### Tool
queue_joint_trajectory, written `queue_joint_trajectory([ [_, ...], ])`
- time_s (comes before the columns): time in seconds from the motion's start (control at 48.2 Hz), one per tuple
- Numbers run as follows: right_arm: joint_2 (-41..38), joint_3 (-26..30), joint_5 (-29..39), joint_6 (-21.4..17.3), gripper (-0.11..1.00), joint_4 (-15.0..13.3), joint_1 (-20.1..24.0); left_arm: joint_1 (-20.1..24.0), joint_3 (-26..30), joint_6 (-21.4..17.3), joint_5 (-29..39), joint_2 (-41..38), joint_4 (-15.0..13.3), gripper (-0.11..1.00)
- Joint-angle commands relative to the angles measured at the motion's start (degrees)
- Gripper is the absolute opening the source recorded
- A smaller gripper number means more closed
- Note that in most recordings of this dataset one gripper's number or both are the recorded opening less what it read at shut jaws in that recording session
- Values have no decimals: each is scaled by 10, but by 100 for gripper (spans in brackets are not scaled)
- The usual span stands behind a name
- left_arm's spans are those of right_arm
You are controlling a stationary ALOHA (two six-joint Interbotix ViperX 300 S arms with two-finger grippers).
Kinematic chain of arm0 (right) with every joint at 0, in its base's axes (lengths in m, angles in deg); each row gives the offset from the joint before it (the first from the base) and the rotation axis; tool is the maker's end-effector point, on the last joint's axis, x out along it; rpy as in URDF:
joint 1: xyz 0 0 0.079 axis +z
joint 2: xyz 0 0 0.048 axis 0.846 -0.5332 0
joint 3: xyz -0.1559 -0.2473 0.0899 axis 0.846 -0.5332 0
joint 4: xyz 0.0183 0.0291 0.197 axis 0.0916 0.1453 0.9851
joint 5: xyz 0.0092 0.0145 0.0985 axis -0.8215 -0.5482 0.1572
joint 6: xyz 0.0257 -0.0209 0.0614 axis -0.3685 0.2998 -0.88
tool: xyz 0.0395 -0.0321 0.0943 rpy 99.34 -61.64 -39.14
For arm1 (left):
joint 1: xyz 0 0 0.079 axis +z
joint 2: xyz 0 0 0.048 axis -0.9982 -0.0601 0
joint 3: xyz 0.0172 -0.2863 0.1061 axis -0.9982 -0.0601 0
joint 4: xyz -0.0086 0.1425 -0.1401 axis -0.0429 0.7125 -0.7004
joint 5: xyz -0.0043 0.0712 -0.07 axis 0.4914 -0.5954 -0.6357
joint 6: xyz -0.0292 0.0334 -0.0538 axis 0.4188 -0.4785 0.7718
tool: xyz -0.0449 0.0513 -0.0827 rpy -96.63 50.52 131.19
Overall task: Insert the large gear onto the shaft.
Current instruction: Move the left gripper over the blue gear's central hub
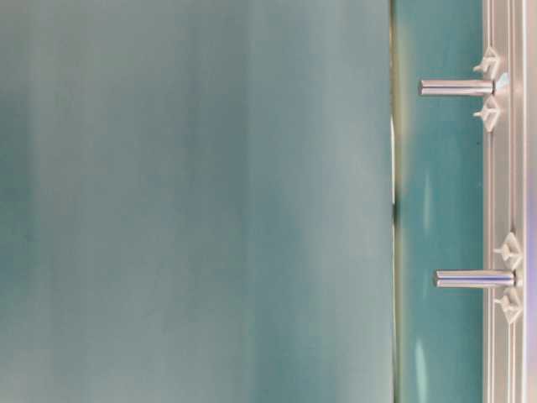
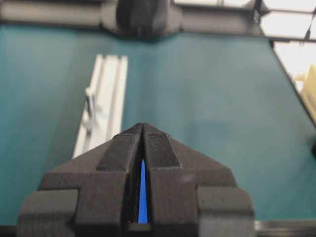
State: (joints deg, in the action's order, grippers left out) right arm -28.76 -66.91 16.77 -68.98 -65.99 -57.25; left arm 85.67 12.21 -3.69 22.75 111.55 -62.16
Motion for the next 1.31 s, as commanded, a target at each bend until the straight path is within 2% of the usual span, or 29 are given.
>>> queue_joint_trajectory([
  [0.0,-5,9,21,-5,9,0,2,-9,30,0,23,-23,2,1],
  [0.291,-4,20,126,-7,9,0,-4,-25,61,-1,62,-112,1,1],
  [0.54,-4,29,181,-8,9,1,-11,-43,92,3,89,-178,2,1],
  [0.726,-4,37,229,-8,9,1,-14,-47,129,3,140,-217,2,1],
  [0.872,-4,36,246,-8,9,0,-20,-47,151,3,160,-251,2,1],
  [1.287,-5,19,254,-8,9,0,-31,-58,205,6,163,-350,2,1],
])
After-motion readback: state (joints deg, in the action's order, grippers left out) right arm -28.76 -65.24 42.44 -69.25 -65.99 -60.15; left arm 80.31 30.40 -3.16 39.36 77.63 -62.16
